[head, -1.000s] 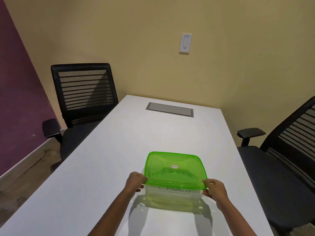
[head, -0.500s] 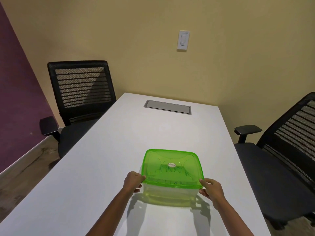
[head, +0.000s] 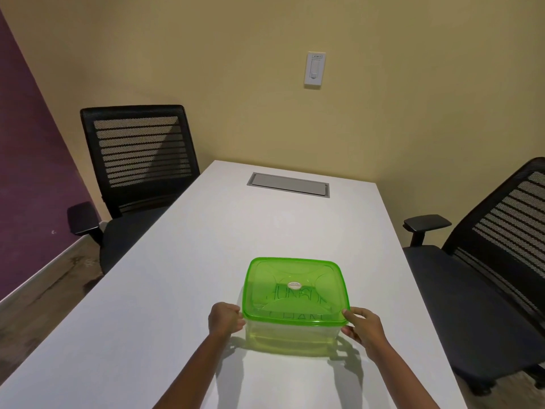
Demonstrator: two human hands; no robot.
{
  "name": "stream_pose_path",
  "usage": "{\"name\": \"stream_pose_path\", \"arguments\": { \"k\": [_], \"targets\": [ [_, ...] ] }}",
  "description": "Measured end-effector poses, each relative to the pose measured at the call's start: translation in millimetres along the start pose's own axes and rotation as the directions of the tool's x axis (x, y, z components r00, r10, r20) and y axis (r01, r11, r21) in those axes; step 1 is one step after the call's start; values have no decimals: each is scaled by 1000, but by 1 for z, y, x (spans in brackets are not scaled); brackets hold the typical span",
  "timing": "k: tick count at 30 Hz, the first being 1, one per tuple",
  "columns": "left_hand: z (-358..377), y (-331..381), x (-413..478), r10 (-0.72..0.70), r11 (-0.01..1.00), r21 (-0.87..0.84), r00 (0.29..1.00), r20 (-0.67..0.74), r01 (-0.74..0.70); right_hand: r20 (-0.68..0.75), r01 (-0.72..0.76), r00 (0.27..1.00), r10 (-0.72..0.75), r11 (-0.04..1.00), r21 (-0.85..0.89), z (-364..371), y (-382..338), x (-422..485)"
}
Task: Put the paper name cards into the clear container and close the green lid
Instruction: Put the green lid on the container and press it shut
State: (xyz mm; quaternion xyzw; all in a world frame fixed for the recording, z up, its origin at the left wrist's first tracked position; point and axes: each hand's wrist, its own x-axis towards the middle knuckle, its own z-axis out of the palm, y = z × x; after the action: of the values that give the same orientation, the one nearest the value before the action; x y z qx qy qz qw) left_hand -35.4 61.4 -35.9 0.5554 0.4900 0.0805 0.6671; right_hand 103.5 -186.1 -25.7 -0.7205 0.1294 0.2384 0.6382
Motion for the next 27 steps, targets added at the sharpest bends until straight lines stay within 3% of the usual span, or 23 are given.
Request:
{"name": "stream_pose_path", "arguments": {
  "k": [5, 9, 12, 15, 20, 27],
  "targets": [
    [0, -41, -5, -56, 998, 28, 998, -14, 56, 6, -4, 1000, 4, 1000, -2, -1, 0, 0],
    [8, -15, -4, 58, 998, 17, 997, -42, -58, 23, -6, 1000, 6, 1000, -13, -2, -1, -1],
    [12, 7, 4, 134, 975, 180, 991, 4, -133, 36, -16, 999, 16, 1000, 6, -4, -1, -2],
    [15, 11, 11, 104, 958, 262, 993, 53, -114, 44, -39, 998, 38, 999, 4, -5, -1, -3],
    [14, 15, 14, 27, 979, 197, 996, 86, -44, 32, -59, 998, 58, 998, 34, -4, 1, 0],
    [14, 18, 11, 15, 982, 187, 996, 93, -32, -73, 2, 997, -6, 998, -58, 0, 12, 5]
  ]
}}
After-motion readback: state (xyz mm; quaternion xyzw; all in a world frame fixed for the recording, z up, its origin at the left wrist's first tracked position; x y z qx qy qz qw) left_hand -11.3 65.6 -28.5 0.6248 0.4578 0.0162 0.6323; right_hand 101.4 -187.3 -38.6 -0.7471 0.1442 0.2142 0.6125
